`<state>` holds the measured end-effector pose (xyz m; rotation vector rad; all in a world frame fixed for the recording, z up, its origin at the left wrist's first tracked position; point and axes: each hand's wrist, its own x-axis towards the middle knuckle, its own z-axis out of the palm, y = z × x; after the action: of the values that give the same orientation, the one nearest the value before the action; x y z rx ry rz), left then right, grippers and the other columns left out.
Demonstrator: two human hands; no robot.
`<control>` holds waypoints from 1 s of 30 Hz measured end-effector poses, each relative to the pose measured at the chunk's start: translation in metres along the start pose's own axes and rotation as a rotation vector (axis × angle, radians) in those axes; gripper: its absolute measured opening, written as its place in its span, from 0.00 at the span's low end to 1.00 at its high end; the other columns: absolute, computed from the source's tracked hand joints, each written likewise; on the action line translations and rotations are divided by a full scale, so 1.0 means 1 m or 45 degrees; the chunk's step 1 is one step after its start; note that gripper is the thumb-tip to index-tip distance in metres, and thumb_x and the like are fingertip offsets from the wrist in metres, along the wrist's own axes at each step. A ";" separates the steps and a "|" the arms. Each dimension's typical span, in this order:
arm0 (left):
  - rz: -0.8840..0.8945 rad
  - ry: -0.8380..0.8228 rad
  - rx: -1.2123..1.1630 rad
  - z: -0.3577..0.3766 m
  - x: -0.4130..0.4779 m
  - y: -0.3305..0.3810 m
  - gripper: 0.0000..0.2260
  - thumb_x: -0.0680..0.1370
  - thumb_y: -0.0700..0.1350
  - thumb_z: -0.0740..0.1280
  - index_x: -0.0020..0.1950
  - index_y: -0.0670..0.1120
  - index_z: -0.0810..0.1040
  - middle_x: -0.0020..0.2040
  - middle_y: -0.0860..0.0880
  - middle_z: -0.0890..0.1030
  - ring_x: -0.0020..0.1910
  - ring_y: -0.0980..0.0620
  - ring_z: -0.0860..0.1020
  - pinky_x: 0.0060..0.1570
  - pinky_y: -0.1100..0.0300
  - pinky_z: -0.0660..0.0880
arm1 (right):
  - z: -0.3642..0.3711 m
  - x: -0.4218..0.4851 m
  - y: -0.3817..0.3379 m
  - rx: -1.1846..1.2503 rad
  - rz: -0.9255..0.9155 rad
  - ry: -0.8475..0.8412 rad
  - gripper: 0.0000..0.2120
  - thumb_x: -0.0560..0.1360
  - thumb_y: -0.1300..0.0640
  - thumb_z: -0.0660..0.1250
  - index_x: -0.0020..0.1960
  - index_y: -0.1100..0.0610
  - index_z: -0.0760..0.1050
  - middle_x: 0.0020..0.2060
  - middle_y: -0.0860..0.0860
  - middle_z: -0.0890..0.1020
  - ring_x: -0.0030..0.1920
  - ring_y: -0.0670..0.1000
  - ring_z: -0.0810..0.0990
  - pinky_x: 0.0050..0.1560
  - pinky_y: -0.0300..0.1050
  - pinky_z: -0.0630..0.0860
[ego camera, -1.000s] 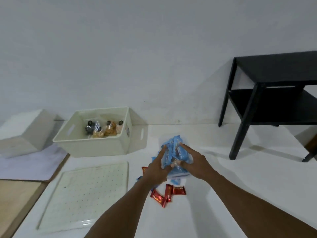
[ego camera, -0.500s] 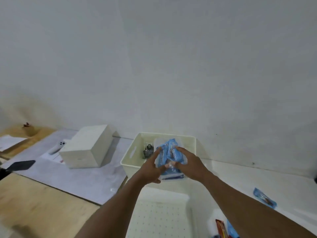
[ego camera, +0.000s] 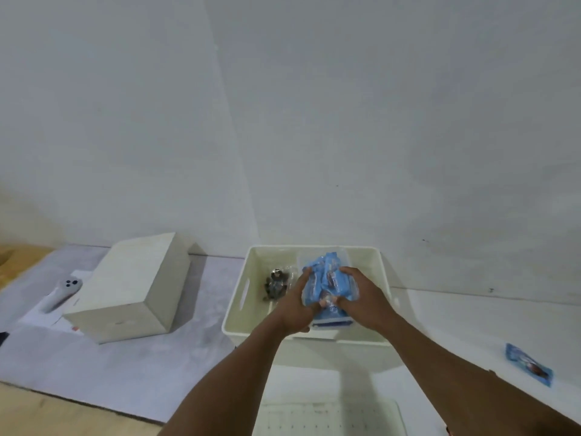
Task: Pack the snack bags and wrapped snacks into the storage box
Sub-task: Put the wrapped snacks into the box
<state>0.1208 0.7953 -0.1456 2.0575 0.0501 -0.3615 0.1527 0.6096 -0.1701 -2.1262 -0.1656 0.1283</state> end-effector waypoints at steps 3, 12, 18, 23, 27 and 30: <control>-0.017 -0.054 0.013 0.009 0.016 -0.010 0.40 0.75 0.57 0.71 0.79 0.64 0.49 0.71 0.52 0.66 0.56 0.45 0.80 0.42 0.40 0.82 | 0.005 0.004 0.017 -0.008 0.084 0.007 0.30 0.71 0.55 0.76 0.70 0.49 0.68 0.63 0.46 0.75 0.58 0.46 0.74 0.54 0.32 0.67; -0.021 -0.165 0.016 -0.007 0.042 -0.044 0.31 0.77 0.44 0.72 0.71 0.60 0.59 0.61 0.53 0.75 0.49 0.54 0.80 0.34 0.70 0.76 | 0.038 0.026 0.030 -0.003 0.203 -0.139 0.35 0.69 0.54 0.78 0.72 0.48 0.65 0.67 0.50 0.73 0.59 0.48 0.74 0.55 0.36 0.73; -0.176 -0.209 0.073 -0.048 0.038 -0.074 0.24 0.78 0.42 0.71 0.70 0.54 0.66 0.61 0.51 0.76 0.58 0.53 0.77 0.59 0.59 0.77 | 0.085 0.039 0.017 0.010 0.289 -0.358 0.31 0.74 0.54 0.72 0.73 0.50 0.63 0.71 0.51 0.69 0.60 0.49 0.71 0.54 0.40 0.70; -0.189 -0.396 0.020 -0.052 0.035 -0.075 0.18 0.79 0.33 0.66 0.51 0.57 0.68 0.51 0.54 0.77 0.46 0.60 0.80 0.51 0.66 0.79 | 0.112 0.046 0.016 -0.006 0.339 -0.405 0.33 0.72 0.53 0.74 0.72 0.49 0.63 0.69 0.52 0.70 0.59 0.50 0.72 0.57 0.43 0.76; -0.197 -0.415 -0.018 -0.055 0.036 -0.085 0.19 0.79 0.33 0.65 0.53 0.57 0.66 0.52 0.54 0.74 0.50 0.56 0.78 0.50 0.66 0.79 | 0.122 0.050 0.018 -0.004 0.336 -0.429 0.33 0.73 0.55 0.74 0.72 0.49 0.62 0.67 0.52 0.71 0.58 0.51 0.74 0.57 0.44 0.78; -0.205 -0.351 -0.012 -0.063 0.039 -0.089 0.14 0.81 0.38 0.64 0.59 0.56 0.68 0.58 0.50 0.76 0.53 0.55 0.77 0.48 0.67 0.78 | 0.121 0.057 0.013 0.013 0.396 -0.460 0.32 0.73 0.52 0.73 0.73 0.48 0.62 0.68 0.52 0.71 0.59 0.52 0.75 0.58 0.48 0.79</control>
<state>0.1567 0.8896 -0.2039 1.9824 0.0496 -0.7396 0.1905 0.7129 -0.2472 -2.0896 -0.0431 0.6956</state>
